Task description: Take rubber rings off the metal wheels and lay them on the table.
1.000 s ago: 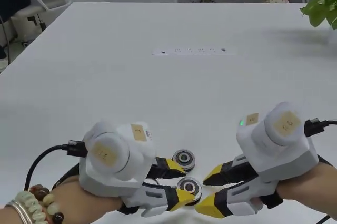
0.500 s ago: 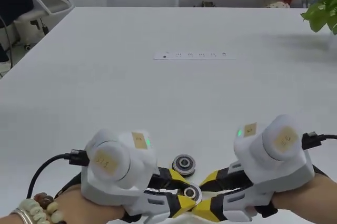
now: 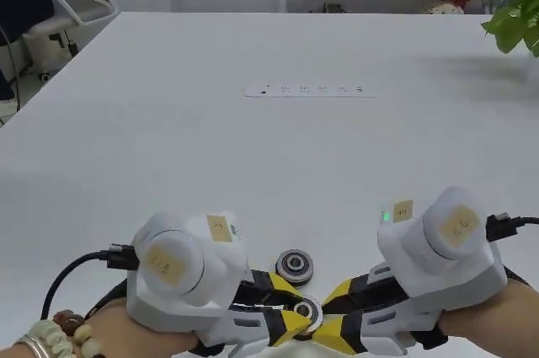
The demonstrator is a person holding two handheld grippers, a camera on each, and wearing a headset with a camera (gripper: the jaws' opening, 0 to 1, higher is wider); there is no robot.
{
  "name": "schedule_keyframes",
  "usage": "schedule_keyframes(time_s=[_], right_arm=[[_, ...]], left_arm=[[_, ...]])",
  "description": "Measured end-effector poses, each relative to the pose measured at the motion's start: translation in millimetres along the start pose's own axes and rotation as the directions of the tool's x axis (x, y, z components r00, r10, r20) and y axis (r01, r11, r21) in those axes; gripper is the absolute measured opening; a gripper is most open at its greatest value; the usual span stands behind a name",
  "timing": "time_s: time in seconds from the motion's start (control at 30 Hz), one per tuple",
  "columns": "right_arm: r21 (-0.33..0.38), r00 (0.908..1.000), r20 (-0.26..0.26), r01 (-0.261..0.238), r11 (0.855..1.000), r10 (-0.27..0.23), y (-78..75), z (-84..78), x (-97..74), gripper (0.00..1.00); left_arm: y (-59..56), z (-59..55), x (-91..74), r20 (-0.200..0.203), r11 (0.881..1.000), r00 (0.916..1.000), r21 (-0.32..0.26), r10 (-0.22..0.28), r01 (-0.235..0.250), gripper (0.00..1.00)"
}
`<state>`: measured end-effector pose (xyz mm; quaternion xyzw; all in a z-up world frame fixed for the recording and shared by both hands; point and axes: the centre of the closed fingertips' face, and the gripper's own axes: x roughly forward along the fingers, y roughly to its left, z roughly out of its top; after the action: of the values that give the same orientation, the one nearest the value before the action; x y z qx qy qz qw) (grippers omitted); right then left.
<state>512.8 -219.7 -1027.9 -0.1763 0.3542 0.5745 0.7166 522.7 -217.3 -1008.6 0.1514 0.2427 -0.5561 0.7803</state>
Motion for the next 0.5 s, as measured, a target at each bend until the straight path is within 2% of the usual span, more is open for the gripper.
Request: schedule_keyframes(time_s=[0.1,0.13,0.17,0.37,0.5], right_arm=[[-0.005,1.0000,-0.005,-0.001,1.000,0.001,-0.2,-1.1,-1.0,0.08],[-0.036,0.9996,-0.009,0.028,0.999,-0.028,-5.8,-2.8,-1.8,0.00],[-0.011,0.9999,-0.011,0.005,1.000,-0.005,-1.7,-3.4,-1.0,0.00],[-0.020,0.9996,-0.020,0.020,1.000,-0.021,-3.5,-3.1,-1.3,0.00],[0.035,0.9989,-0.033,0.033,0.999,-0.032,-7.7,-3.3,-1.8,0.00]], left_arm=[[0.9,0.1,0.0,-0.001,1.000,1.0000,-0.001,0.002,-0.002,0.14],[-0.3,0.2,-0.5,0.000,1.000,1.0000,-0.006,-0.004,0.004,0.14],[0.0,0.3,0.1,0.000,1.000,1.0000,-0.004,-0.002,0.002,0.14],[0.0,0.9,-0.6,0.002,1.000,1.0000,-0.003,0.000,0.000,0.14],[0.6,1.2,-0.3,0.004,1.000,1.0000,-0.003,0.003,-0.003,0.14]])
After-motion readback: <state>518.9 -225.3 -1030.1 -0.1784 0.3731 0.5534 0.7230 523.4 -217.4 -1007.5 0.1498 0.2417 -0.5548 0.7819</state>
